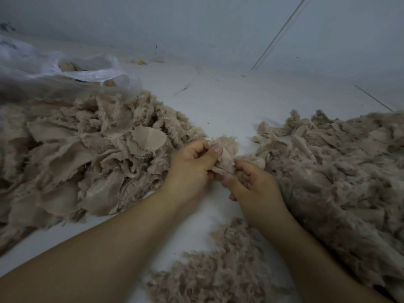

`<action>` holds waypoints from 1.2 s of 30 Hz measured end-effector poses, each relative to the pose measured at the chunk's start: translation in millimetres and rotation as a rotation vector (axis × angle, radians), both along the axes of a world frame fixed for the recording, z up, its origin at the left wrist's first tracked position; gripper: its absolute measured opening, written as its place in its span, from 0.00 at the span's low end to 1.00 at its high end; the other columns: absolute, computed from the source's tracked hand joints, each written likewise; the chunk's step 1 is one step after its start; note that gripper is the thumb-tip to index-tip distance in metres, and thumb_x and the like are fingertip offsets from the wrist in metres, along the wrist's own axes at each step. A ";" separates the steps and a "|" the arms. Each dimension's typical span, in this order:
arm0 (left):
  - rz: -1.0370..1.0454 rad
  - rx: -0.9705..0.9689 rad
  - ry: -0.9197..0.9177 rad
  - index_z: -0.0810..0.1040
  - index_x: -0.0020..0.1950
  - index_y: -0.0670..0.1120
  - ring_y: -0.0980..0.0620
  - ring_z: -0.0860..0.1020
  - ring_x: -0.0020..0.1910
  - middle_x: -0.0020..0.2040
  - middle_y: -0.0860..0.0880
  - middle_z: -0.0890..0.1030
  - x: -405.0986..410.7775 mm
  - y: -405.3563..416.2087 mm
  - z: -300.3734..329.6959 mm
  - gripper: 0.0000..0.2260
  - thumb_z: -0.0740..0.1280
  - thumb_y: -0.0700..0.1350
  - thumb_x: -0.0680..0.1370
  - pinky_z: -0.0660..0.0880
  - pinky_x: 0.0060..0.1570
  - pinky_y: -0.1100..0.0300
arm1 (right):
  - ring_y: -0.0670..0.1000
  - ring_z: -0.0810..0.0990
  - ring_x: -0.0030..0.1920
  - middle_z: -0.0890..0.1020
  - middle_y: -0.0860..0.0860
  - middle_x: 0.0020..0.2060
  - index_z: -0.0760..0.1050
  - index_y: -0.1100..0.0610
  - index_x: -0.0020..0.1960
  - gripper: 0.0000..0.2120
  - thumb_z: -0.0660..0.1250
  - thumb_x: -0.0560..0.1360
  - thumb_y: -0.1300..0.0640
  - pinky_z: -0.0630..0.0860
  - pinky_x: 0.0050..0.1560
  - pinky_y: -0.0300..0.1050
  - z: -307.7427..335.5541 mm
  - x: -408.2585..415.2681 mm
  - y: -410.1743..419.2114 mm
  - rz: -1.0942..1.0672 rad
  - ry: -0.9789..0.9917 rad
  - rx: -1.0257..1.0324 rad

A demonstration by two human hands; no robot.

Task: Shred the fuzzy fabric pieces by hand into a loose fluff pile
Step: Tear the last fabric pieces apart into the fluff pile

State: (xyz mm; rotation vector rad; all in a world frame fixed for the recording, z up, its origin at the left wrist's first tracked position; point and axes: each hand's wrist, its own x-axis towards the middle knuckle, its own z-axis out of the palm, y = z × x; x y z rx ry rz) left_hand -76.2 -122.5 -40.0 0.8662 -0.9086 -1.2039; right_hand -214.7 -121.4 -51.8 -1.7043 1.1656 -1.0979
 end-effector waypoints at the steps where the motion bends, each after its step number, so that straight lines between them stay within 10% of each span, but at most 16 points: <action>1: 0.021 0.003 0.008 0.74 0.40 0.38 0.43 0.77 0.35 0.35 0.39 0.77 1.4 -0.1 0.9 0.09 0.64 0.39 0.80 0.78 0.38 0.51 | 0.48 0.74 0.29 0.79 0.48 0.29 0.81 0.43 0.41 0.14 0.66 0.79 0.59 0.76 0.35 0.50 -1.2 -0.8 -0.9 -0.030 0.010 -0.009; 6: 0.122 0.044 0.125 0.70 0.39 0.43 0.50 0.67 0.24 0.24 0.48 0.66 6.7 -6.9 4.7 0.12 0.60 0.37 0.82 0.67 0.25 0.61 | 0.43 0.72 0.26 0.76 0.45 0.27 0.80 0.50 0.39 0.13 0.64 0.79 0.62 0.70 0.29 0.40 -3.1 -3.9 -6.6 -0.294 -0.050 0.016; 11: 0.036 0.021 -0.087 0.73 0.35 0.42 0.54 0.68 0.21 0.23 0.48 0.72 3.7 -2.4 -0.7 0.13 0.65 0.38 0.80 0.66 0.23 0.65 | 0.48 0.85 0.37 0.81 0.35 0.44 0.76 0.48 0.63 0.19 0.65 0.77 0.66 0.75 0.32 0.36 0.4 -3.7 -3.1 -0.246 -0.167 0.071; 18: -0.122 0.076 -0.232 0.81 0.37 0.45 0.52 0.75 0.28 0.31 0.46 0.79 5.2 0.4 0.1 0.13 0.66 0.45 0.80 0.71 0.27 0.63 | 0.45 0.73 0.24 0.75 0.49 0.22 0.80 0.60 0.36 0.13 0.68 0.78 0.58 0.73 0.31 0.40 3.9 -3.9 -0.1 -0.171 -0.159 -0.037; 25: -0.033 0.114 -0.204 0.77 0.41 0.43 0.46 0.74 0.24 0.30 0.44 0.76 7.9 -4.9 0.4 0.17 0.70 0.58 0.75 0.70 0.23 0.60 | 0.44 0.72 0.26 0.74 0.50 0.23 0.76 0.64 0.33 0.16 0.66 0.79 0.62 0.72 0.31 0.39 -0.2 -3.9 -2.7 -0.140 -0.161 -0.068; 36: -0.286 0.149 -0.355 0.75 0.34 0.43 0.51 0.69 0.19 0.24 0.44 0.75 16.6 -3.3 5.2 0.12 0.71 0.44 0.76 0.63 0.21 0.66 | 0.50 0.77 0.35 0.79 0.54 0.34 0.79 0.62 0.38 0.12 0.65 0.80 0.61 0.76 0.39 0.49 -0.8 -5.2 -5.1 -0.194 -0.111 -0.115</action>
